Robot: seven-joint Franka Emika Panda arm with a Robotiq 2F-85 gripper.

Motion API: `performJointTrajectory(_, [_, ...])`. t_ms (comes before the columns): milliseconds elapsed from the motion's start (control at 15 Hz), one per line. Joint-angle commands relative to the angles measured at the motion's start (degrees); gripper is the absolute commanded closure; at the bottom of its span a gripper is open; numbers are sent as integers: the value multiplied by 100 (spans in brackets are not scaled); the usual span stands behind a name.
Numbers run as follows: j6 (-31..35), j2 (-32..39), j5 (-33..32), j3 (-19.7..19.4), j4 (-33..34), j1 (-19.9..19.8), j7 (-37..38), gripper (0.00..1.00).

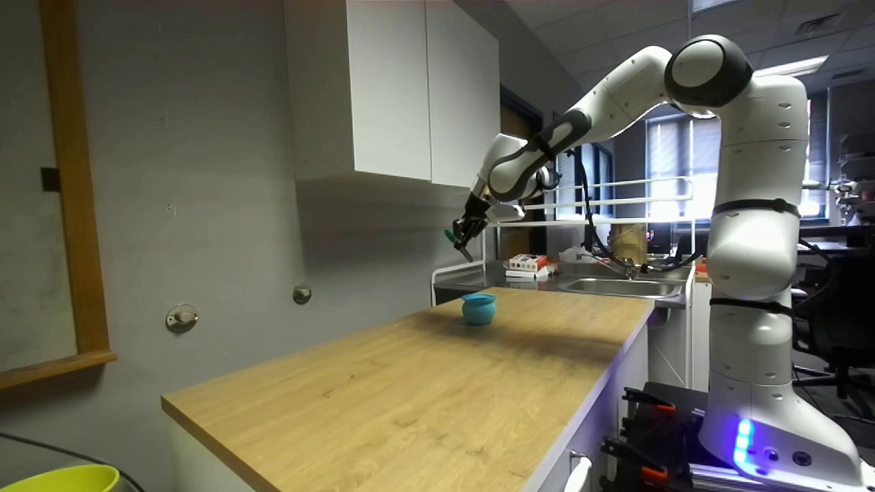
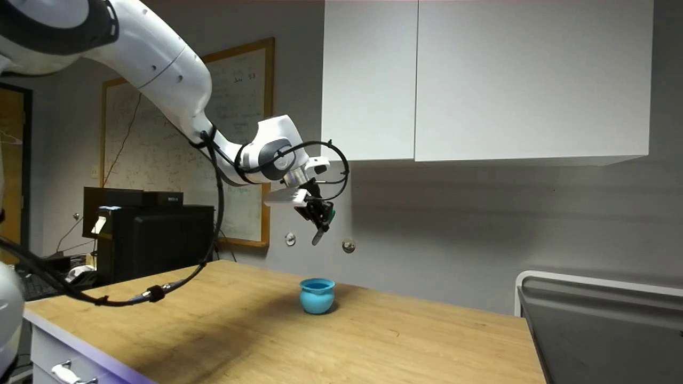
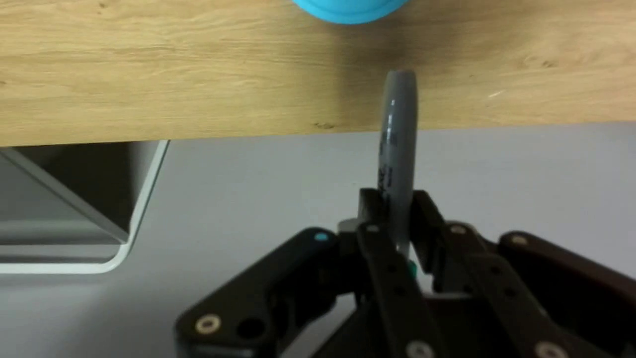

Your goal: Put the marker inside the blue object

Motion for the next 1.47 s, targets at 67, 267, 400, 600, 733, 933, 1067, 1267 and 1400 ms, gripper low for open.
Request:
performJointTrajectory(67, [513, 85, -1407, 77, -160, -288, 1951, 95])
performJointTrajectory(267, [567, 5, -2039, 120, -345, -283, 2949, 95])
performJointTrajectory(400, [631, -62, -2504, 177, -475, -274, 3609, 95])
performJointTrajectory(600, [635, -121, -3874, 270, -504, -411, 5038, 95])
performJointTrajectory(733, [503, -155, -4686, 282, -557, -407, 5894, 95])
performJointTrajectory(933, [350, -197, -5539, 277, -700, -381, 6829, 94])
performJointTrajectory(1067, [190, -220, -6087, 293, -803, -359, 7395, 94])
performJointTrajectory(1267, [-209, -218, -7005, 357, -876, -330, 8299, 94])
performJointTrajectory(1400, [-516, -188, -7473, 412, -916, -289, 8812, 94])
